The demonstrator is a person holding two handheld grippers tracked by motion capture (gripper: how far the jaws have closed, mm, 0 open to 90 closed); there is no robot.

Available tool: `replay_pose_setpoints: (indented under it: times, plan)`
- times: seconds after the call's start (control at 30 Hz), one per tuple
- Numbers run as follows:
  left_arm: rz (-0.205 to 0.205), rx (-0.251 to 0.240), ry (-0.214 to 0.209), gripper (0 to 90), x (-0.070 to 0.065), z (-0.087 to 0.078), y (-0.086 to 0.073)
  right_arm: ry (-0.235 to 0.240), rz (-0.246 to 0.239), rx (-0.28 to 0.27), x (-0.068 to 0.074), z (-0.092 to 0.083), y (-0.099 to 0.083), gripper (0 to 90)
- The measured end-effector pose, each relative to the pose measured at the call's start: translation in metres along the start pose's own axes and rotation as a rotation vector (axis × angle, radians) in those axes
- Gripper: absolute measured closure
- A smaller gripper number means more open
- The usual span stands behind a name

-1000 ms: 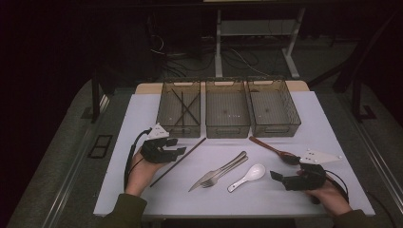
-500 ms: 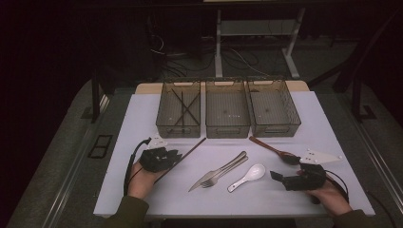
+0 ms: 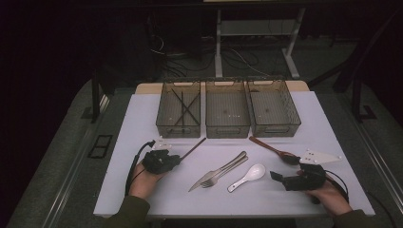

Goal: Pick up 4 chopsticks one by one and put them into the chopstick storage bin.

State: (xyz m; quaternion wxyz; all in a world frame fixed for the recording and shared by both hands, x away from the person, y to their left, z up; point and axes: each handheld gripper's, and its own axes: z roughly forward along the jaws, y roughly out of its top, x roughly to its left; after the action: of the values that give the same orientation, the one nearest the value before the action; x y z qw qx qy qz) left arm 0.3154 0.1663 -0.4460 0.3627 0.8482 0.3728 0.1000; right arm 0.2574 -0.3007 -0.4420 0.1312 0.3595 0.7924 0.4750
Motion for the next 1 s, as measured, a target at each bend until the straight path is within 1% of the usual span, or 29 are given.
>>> replay_pose_setpoints:
  times: [0.13, 0.27, 0.33, 0.4, 0.57, 0.67, 0.73, 1.0]
  plan:
    - [0.002, -0.003, -0.002, 81.7, 0.0008, 0.0005, -0.0006, 0.000, 0.000, -0.001, -0.0001, -0.0001, 0.0000, 16.1]
    - [0.013, 0.003, 0.009, 82.8, -0.0006, 0.0006, -0.0006, -0.001, 0.000, 0.000, -0.0002, -0.0003, 0.0000, 16.1]
    - [0.029, 0.008, 0.011, 83.1, -0.0011, 0.0006, -0.0003, -0.001, -0.002, 0.000, -0.0002, -0.0001, 0.0000, 16.1]
    - [0.028, 0.007, 0.021, 83.2, -0.0027, 0.0007, -0.0005, -0.001, -0.001, 0.001, 0.0000, 0.0000, 0.0000, 16.0]
    - [0.038, 0.008, 0.024, 84.0, -0.0032, 0.0007, -0.0003, -0.003, -0.002, 0.001, 0.0002, 0.0001, 0.0000, 16.0]
    - [0.032, 0.010, 0.026, 84.1, -0.0034, 0.0007, 0.0001, -0.003, -0.003, 0.001, 0.0003, 0.0001, 0.0000, 16.1]
    - [0.021, 0.007, 0.022, 84.1, -0.0029, 0.0008, 0.0000, -0.002, -0.004, 0.001, 0.0003, 0.0001, 0.0000, 16.1]
    - [0.025, 0.010, 0.017, 84.0, -0.0024, 0.0002, 0.0001, -0.003, -0.005, 0.005, 0.0003, 0.0003, -0.0001, 16.1]
